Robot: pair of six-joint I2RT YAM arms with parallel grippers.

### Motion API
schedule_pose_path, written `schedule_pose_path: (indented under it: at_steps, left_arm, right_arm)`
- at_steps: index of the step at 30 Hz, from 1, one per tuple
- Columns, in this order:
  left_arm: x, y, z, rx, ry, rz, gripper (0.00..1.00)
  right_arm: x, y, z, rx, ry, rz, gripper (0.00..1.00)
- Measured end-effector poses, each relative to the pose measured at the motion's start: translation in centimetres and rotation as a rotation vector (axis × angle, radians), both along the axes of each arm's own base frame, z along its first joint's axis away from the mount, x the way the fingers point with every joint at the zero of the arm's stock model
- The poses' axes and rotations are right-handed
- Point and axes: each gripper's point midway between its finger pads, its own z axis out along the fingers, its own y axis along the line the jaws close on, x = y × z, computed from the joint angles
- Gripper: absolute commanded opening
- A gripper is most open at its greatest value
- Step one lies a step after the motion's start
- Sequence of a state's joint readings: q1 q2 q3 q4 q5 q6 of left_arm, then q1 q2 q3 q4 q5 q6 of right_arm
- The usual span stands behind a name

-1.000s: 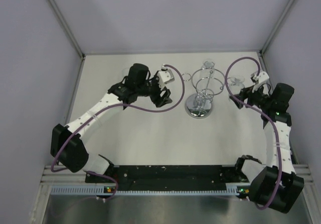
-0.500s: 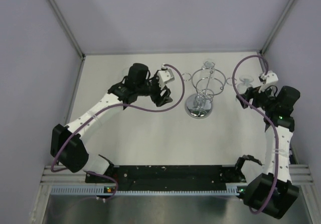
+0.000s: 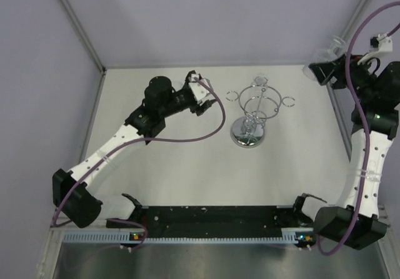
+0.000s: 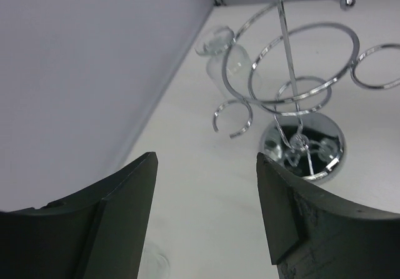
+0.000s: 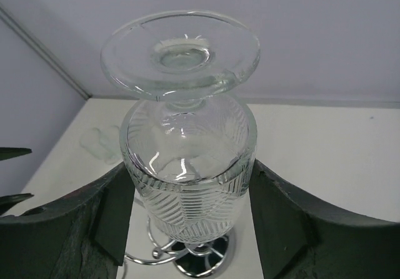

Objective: Take the wine glass off the wine glass rack

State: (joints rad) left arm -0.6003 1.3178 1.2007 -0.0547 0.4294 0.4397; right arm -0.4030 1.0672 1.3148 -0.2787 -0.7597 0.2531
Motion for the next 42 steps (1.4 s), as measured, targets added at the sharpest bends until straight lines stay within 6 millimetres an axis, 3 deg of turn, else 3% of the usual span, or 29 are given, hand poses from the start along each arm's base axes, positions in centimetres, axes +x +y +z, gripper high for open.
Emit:
schedule_pose_path:
  at_steps: [5, 8, 18, 22, 32, 42]
  left_arm:
    - [0.0, -1.5, 6.3, -0.072, -0.293, -0.006, 0.63]
    - [-0.4, -2.5, 8.4, -0.094, -0.411, -0.014, 0.59]
    - [-3.1, -6.0, 11.8, -0.095, -0.685, -0.059, 0.54]
    - [-3.1, -6.4, 13.1, -0.093, -0.795, -0.04, 0.5]
    - [-1.3, -7.3, 13.3, -0.055, -0.873, 0.011, 0.48]
    - [0.3, -7.7, 13.5, -0.048, -0.911, 0.07, 0.46]
  right_arm:
    - [1.3, 4.6, 0.7, 0.152, 0.091, 0.15, 0.0]
    - [1.4, 7.9, 0.6, 0.218, 0.16, 0.236, 0.0]
    - [1.1, 14.2, 3.3, 0.382, 0.253, 0.347, 0.0]
    - [0.1, 16.9, 3.4, 0.409, 0.291, 0.409, 0.0]
    - [1.1, 18.4, 2.2, 0.454, 0.359, 0.411, 0.0]
    - [0.3, 20.2, 2.4, 0.462, 0.374, 0.452, 0.0]
